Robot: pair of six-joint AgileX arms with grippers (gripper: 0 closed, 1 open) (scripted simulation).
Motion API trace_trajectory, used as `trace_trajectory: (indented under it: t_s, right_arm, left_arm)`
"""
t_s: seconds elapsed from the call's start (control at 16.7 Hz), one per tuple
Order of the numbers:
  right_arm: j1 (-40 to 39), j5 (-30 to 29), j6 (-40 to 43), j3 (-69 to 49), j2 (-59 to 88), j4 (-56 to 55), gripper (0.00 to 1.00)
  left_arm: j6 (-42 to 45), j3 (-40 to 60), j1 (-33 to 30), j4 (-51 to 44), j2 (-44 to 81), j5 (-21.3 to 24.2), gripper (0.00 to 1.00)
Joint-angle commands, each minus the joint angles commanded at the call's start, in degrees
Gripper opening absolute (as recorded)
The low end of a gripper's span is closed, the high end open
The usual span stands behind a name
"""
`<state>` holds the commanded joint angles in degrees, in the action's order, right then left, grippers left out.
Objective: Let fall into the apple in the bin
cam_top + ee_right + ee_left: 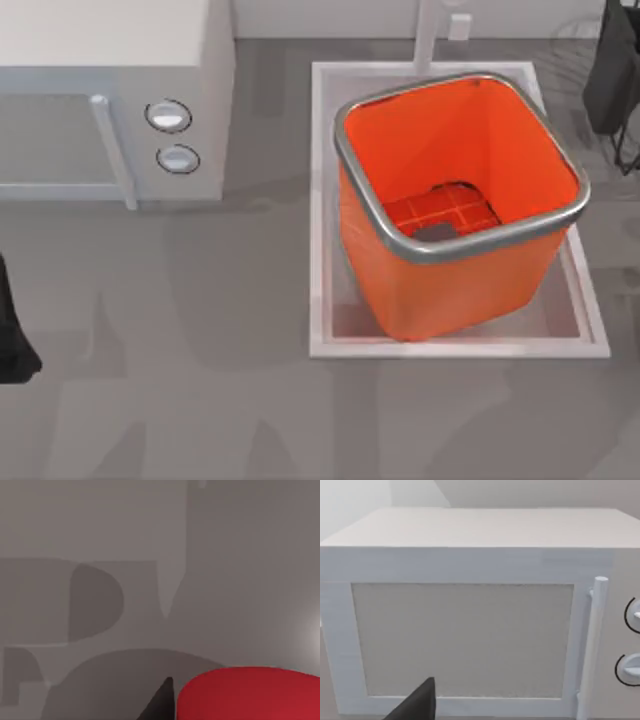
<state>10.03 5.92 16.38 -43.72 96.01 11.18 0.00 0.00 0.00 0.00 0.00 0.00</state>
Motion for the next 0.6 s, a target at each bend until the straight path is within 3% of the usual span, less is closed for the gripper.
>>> trace_trajectory:
  t_s: [0.6]
  right_arm:
    - [0.1, 0.2, 0.4, -18.9, -12.3, 32.3, 0.0]
  left_arm:
    - [0.0, 0.0, 0.0, 0.0, 0.0, 0.0, 1.0]
